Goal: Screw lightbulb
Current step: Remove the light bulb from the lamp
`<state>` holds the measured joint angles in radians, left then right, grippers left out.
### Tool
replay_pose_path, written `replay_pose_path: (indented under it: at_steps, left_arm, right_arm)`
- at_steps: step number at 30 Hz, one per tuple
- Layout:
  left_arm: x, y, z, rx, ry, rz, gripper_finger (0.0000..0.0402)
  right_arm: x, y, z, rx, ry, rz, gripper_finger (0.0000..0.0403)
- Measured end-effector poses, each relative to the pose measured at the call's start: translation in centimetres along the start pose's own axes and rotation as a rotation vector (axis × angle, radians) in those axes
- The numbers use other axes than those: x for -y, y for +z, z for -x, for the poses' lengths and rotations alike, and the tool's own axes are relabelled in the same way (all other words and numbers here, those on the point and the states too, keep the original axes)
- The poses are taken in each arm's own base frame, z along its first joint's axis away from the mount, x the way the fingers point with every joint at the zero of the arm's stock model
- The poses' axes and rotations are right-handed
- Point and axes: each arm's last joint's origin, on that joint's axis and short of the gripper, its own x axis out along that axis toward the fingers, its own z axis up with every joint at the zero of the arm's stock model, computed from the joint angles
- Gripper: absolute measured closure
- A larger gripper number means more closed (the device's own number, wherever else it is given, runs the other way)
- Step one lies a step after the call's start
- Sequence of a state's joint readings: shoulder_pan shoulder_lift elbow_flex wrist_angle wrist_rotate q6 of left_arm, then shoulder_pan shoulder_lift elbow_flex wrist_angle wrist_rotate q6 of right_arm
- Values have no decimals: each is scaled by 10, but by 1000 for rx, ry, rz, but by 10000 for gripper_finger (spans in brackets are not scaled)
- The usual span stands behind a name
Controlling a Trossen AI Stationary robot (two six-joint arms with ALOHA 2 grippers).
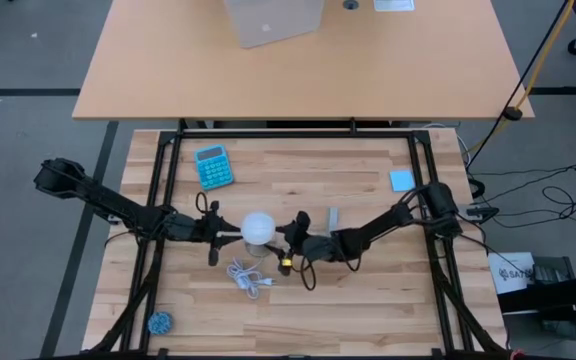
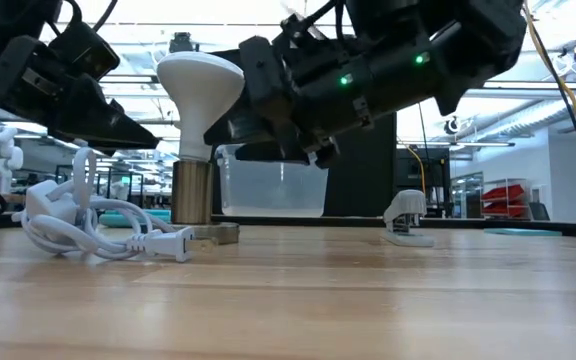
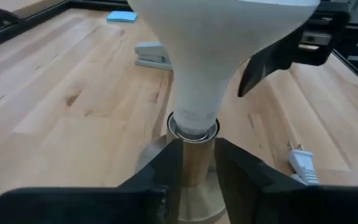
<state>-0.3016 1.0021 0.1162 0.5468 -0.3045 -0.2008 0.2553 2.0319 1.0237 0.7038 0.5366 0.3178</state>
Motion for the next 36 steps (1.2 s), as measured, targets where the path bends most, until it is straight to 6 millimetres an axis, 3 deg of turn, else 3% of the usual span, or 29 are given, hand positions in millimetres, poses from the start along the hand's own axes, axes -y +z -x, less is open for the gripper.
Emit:
replay_pose_path:
  at_steps: [12, 17, 23, 36]
  left_arm:
    - [2, 9, 0, 93, -18, 7, 268]
    - [2, 11, 1, 116, -5, 11, 253]
    - [2, 14, 1, 141, -6, 19, 250]
    - [3, 21, 2, 213, -17, 21, 250]
  right_arm:
    - [16, 14, -12, 46, 99, 47, 138]
    - [13, 26, -17, 78, 105, 82, 138]
    - [9, 36, -21, 92, 109, 136, 138]
    - [11, 38, -22, 102, 91, 147, 138]
